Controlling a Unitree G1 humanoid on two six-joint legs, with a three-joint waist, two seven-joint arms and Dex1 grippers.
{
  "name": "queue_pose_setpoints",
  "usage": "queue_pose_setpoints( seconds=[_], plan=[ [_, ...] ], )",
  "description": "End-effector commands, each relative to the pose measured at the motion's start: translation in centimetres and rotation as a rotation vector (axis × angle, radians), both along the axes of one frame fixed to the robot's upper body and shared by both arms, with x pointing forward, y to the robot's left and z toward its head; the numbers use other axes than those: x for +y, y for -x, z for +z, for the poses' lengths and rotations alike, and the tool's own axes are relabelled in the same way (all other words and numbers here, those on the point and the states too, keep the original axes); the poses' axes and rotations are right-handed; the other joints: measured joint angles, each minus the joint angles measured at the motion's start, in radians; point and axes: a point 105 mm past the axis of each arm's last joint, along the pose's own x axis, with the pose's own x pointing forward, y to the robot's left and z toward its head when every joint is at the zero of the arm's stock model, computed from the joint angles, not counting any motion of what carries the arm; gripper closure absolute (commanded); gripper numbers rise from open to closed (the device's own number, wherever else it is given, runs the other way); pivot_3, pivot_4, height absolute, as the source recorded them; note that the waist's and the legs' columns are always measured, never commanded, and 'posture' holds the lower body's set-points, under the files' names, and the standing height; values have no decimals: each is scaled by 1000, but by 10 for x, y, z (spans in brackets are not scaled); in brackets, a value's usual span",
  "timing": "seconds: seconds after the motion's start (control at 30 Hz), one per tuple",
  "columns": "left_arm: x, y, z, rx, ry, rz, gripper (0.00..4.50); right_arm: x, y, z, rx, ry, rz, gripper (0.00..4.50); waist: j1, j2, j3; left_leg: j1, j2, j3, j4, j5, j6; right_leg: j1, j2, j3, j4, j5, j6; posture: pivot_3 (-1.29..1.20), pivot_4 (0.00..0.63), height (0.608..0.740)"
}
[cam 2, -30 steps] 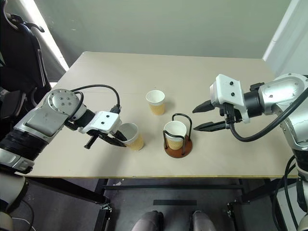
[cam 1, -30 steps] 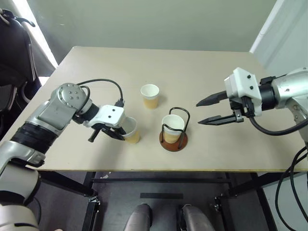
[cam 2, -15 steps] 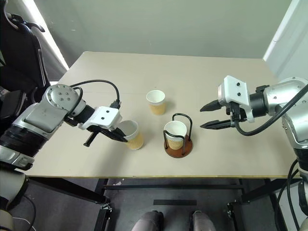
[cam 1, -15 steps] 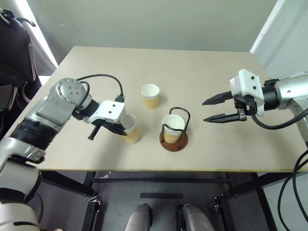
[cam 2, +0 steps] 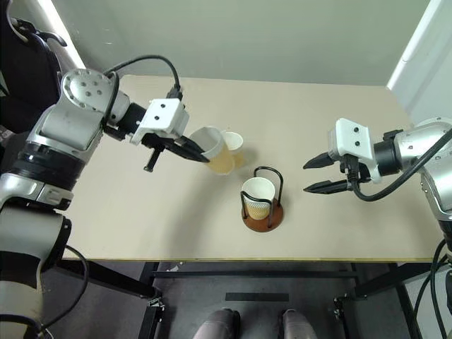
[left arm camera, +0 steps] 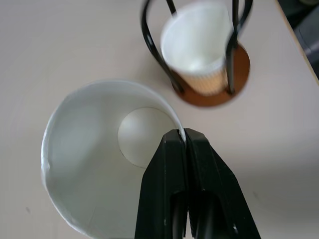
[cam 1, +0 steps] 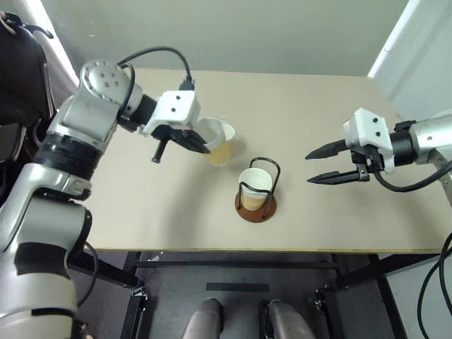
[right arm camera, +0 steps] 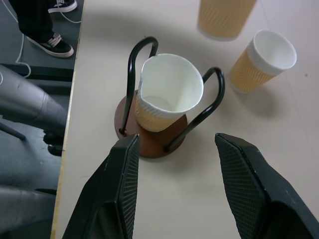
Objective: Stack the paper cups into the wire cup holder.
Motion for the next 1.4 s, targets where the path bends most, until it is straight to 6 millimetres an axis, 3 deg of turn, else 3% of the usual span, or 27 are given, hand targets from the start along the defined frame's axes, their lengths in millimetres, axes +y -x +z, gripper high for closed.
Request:
queue_pose_setpoints(
  seconds=[0.03,0.3,0.77,1.4],
  plan=[
    [-7,8,21,-21,42,-59,4452,-3,3,13,-57,0,-13,2113,-1,0,0,0,0,0,0,0,0,0,0,0,0,0,0,0,150,740],
    [-25,16,25,-10,65,-131,4452,-3,4,14,-69,-7,-30,2113,0,0,0,0,0,0,1,0,0,0,0,0,0,0,2,0,150,740],
    [-38,19,33,-15,93,-171,4452,-1,1,11,-86,-20,-43,2113,2,0,0,-1,0,0,6,-1,2,2,0,0,0,1,5,0,150,740],
    [-60,34,18,93,94,-259,4452,-8,7,-2,-49,1,-75,2113,7,0,0,-2,0,1,12,-3,5,5,0,0,0,1,8,0,150,740]
  ],
)
